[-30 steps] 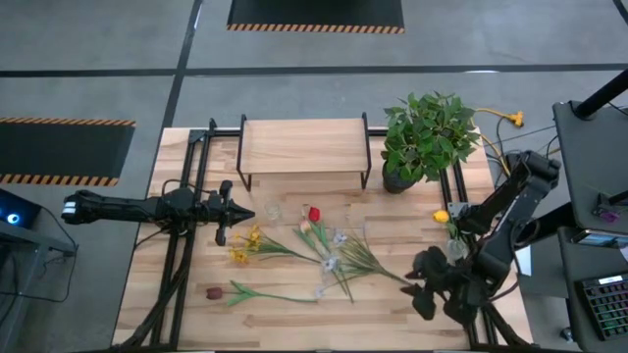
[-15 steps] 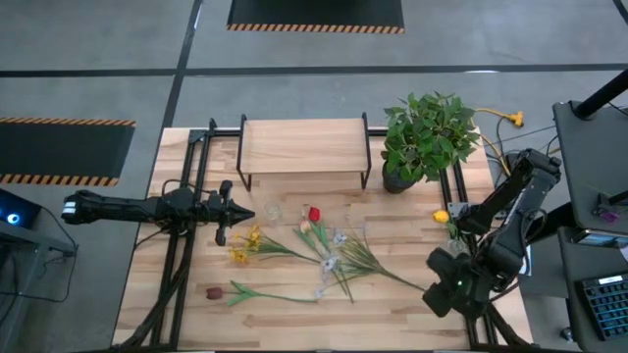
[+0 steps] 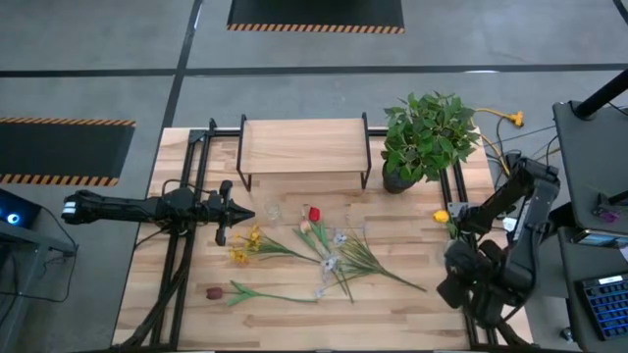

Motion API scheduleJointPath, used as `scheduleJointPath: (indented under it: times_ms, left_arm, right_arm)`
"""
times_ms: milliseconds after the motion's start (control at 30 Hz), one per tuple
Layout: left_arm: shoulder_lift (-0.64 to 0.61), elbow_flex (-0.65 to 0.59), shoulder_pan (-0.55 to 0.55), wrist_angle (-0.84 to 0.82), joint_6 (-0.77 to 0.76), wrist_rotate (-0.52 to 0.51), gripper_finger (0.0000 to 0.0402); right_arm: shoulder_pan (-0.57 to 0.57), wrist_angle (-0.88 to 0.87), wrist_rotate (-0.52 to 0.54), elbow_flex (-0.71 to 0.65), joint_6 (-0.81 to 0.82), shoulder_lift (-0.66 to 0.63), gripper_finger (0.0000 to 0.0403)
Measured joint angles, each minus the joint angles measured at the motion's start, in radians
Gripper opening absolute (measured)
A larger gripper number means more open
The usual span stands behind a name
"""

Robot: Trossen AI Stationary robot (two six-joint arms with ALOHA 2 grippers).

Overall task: Pick and place flowers into a vace then onto a shelf
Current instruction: Adjust the right transparent vase

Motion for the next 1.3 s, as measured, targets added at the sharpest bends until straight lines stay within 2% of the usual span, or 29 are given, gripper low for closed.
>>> scheduleJointPath:
  times_ms: [300, 467, 700, 867, 1067, 1300]
  left_arm:
    - [0.0, 0.0, 0.0, 0.0, 0.0, 0.0, 0.0]
    - [0.0, 0.0, 0.0, 0.0, 0.0, 0.0, 0.0]
    - [0.0, 0.0, 0.0, 0.0, 0.0, 0.0, 0.0]
    - [0.0, 0.0, 0.0, 0.0, 0.0, 0.0, 0.0]
    - [0.0, 0.0, 0.0, 0.0, 0.0, 0.0, 0.0]
    - [0.0, 0.0, 0.0, 0.0, 0.0, 0.0, 0.0]
  right_arm:
    - [0.016, 0.0, -0.001, -0.107, 0.052, -0.002, 0.0179]
    - [0.018, 0.0, -0.07, -0.185, 0.057, -0.002, 0.0208]
    - [0.023, 0.0, -0.059, -0.27, 0.078, -0.003, 0.0252]
    - [0.023, 0.0, -0.037, -0.318, 0.098, -0.003, 0.0267]
    - [0.022, 0.0, 0.003, -0.348, 0.119, -0.004, 0.0257]
    - [0.022, 0.0, 0.016, -0.359, 0.131, -0.005, 0.0222]
